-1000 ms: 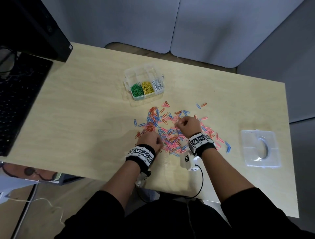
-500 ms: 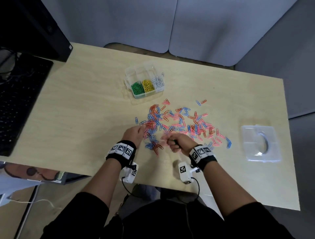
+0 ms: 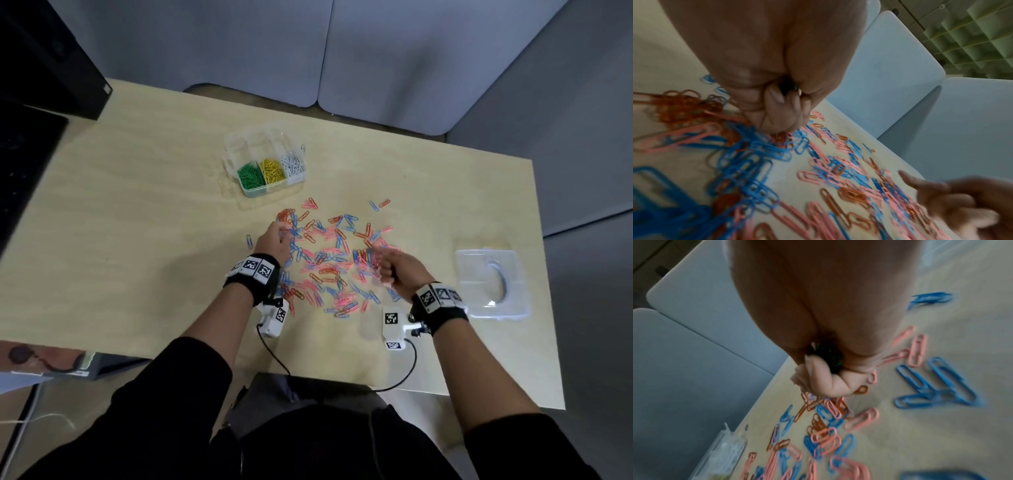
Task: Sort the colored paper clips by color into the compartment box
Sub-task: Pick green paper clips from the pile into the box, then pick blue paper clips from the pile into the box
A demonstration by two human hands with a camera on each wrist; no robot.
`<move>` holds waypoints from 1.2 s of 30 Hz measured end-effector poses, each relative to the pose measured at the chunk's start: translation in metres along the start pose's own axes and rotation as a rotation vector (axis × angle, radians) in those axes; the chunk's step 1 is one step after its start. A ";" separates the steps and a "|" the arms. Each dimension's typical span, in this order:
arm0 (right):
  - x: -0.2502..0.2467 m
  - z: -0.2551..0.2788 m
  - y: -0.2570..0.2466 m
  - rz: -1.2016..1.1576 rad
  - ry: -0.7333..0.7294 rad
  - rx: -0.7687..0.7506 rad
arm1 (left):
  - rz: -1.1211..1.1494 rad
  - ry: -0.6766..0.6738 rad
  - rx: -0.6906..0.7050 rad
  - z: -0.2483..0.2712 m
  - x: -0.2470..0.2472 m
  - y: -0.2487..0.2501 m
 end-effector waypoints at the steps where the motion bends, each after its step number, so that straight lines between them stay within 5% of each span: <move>1: -0.004 -0.007 -0.007 -0.003 0.028 -0.005 | -0.020 -0.060 -0.009 0.000 0.008 0.002; 5: 0.006 -0.031 -0.014 0.198 -0.009 0.051 | -0.037 -0.302 -0.036 0.016 0.028 0.004; 8: 0.028 -0.034 -0.026 0.456 -0.110 0.094 | 0.193 -0.250 -0.134 0.019 0.008 -0.003; 14: 0.093 -0.045 -0.102 0.598 -0.077 -0.186 | 0.592 -0.140 -0.295 0.007 -0.062 -0.001; 22: 0.210 -0.062 -0.137 0.458 -0.300 -0.068 | 1.273 -0.195 -0.331 -0.042 -0.101 0.026; 31: 0.292 -0.097 -0.121 0.750 -0.328 -0.008 | 1.299 -0.090 -0.300 -0.085 -0.141 0.006; 36: 0.318 -0.093 -0.123 1.177 -0.291 -0.209 | 1.259 -0.106 -0.326 -0.091 -0.151 -0.011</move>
Point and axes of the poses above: each hand's wrist, its own z-axis away from the middle knuckle, its own x-axis out of the palm, y = z × x, the point moved 6 cm from there along -z, towards the middle knuckle, and after that the axes turned 4 degrees about -z, right-handed, at the moved point
